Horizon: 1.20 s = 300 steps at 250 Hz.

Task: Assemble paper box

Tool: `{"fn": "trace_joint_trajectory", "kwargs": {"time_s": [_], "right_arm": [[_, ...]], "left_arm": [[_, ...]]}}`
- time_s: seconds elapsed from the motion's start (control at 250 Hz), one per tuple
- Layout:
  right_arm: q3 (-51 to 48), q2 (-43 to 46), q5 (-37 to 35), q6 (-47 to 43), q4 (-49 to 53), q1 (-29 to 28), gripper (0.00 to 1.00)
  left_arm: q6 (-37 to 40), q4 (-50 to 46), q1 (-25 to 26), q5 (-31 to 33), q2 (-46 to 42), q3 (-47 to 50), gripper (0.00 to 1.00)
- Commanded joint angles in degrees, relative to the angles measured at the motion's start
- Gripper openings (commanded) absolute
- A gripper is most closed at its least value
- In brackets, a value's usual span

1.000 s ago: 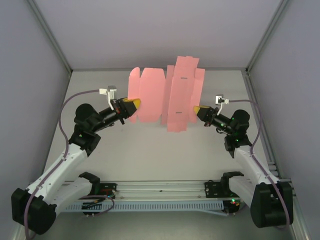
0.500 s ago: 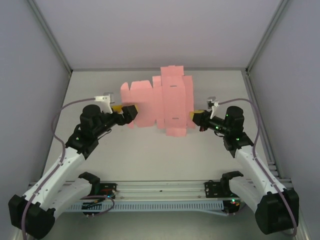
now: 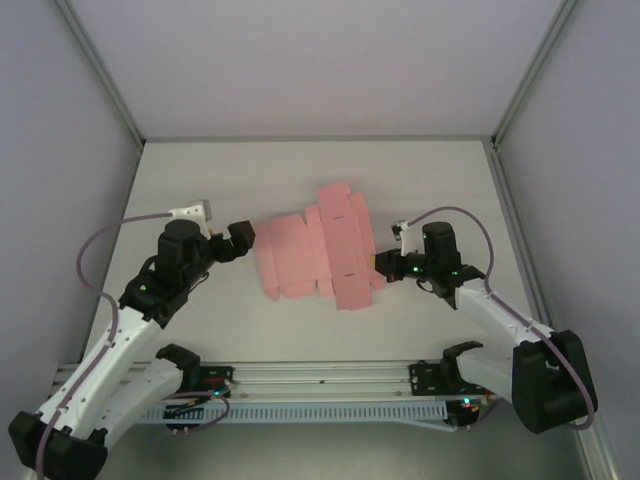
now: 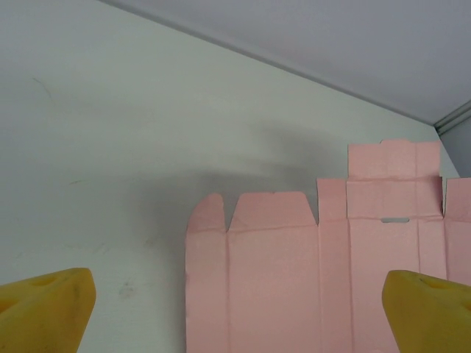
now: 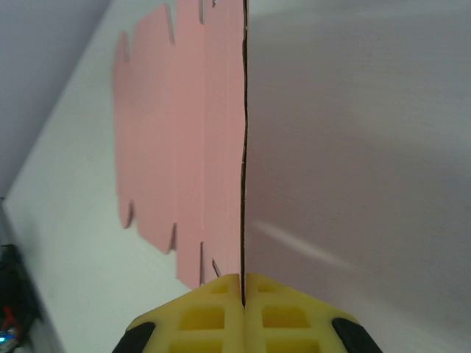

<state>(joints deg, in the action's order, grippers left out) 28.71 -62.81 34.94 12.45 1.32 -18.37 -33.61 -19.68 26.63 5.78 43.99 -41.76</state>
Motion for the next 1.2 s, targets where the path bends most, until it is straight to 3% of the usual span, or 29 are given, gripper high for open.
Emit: {"fn": "trace_joint_trajectory", "kwargs": {"time_s": [0.0, 0.152, 0.443, 0.675, 0.882, 0.966, 1.194], "right_arm": [[7.36, 0.50, -12.43, -9.19, 7.51, -4.09, 0.00], [12.02, -0.25, -34.54, -25.40, 12.07, -12.88, 0.00], [9.86, -1.12, -50.36, -45.00, -0.15, -21.61, 0.00], [9.05, -8.38, -64.50, -55.38, -6.56, -28.57, 0.00], [4.44, -12.39, -69.27, -62.37, -21.55, -31.32, 0.00], [3.84, -14.14, -69.58, -63.03, -23.12, -31.36, 0.00], [2.09, -17.16, -69.33, -63.23, -25.18, -31.77, 0.00]], "left_arm": [[1.51, -0.80, 0.18, 1.51, 1.17, -1.88, 1.00], [2.48, 0.70, 0.18, 0.51, 2.93, -2.33, 1.00], [3.58, 1.54, 0.22, -1.95, 6.41, -4.12, 1.00], [3.63, 2.45, 0.17, -3.57, 8.64, -4.62, 1.00], [3.49, 2.55, 0.20, -3.59, 10.49, -4.80, 1.00], [3.03, 4.19, 0.18, -5.04, 11.77, -5.03, 1.00], [2.42, 14.92, 0.31, -23.14, 20.58, -7.48, 1.00]]}}
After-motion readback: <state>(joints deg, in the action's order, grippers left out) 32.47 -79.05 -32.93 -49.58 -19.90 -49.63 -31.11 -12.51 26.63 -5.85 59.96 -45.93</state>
